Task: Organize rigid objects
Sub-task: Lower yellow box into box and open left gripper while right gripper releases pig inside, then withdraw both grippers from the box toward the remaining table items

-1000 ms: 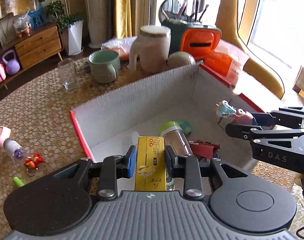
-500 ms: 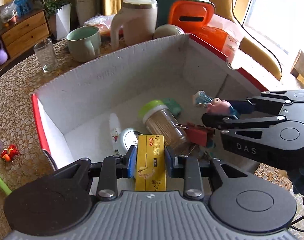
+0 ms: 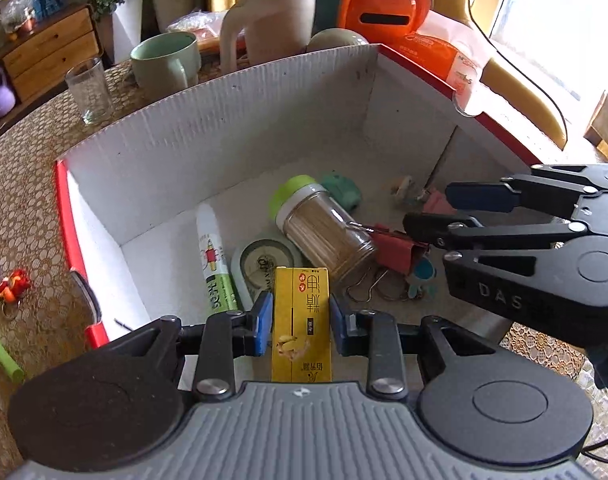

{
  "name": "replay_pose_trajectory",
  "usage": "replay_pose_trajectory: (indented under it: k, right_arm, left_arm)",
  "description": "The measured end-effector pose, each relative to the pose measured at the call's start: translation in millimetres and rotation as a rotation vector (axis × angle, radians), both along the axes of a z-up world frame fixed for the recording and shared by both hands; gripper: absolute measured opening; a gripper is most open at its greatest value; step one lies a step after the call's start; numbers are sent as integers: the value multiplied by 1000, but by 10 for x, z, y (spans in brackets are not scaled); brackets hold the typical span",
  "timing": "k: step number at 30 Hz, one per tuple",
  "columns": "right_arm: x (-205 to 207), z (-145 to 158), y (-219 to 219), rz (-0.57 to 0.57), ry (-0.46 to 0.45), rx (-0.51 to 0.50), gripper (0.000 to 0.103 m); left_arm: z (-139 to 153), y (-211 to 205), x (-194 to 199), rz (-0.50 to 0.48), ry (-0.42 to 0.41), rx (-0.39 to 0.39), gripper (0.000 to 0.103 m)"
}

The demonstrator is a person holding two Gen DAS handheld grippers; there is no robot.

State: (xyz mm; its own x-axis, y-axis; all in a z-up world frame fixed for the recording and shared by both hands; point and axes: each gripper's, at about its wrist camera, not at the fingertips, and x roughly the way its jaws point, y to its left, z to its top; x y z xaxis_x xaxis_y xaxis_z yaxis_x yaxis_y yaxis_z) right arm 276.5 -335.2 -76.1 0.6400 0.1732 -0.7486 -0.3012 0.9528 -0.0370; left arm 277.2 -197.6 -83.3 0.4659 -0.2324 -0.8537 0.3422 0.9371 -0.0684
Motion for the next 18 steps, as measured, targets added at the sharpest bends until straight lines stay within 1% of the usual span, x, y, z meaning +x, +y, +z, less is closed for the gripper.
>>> replay_pose_trajectory:
  k: [7, 14, 18]
  right_arm:
    - [-135, 127, 39, -5, -15, -2, 48]
    - [-330, 320, 108, -2, -43, 12, 51]
    - [-477, 429, 182, 11, -63, 19, 54]
  left_arm:
    - [145, 90, -147, 8, -32, -41, 30]
    - [346, 235, -357, 20, -79, -67, 30]
    - [472, 347, -499, 27, -107, -85, 30]
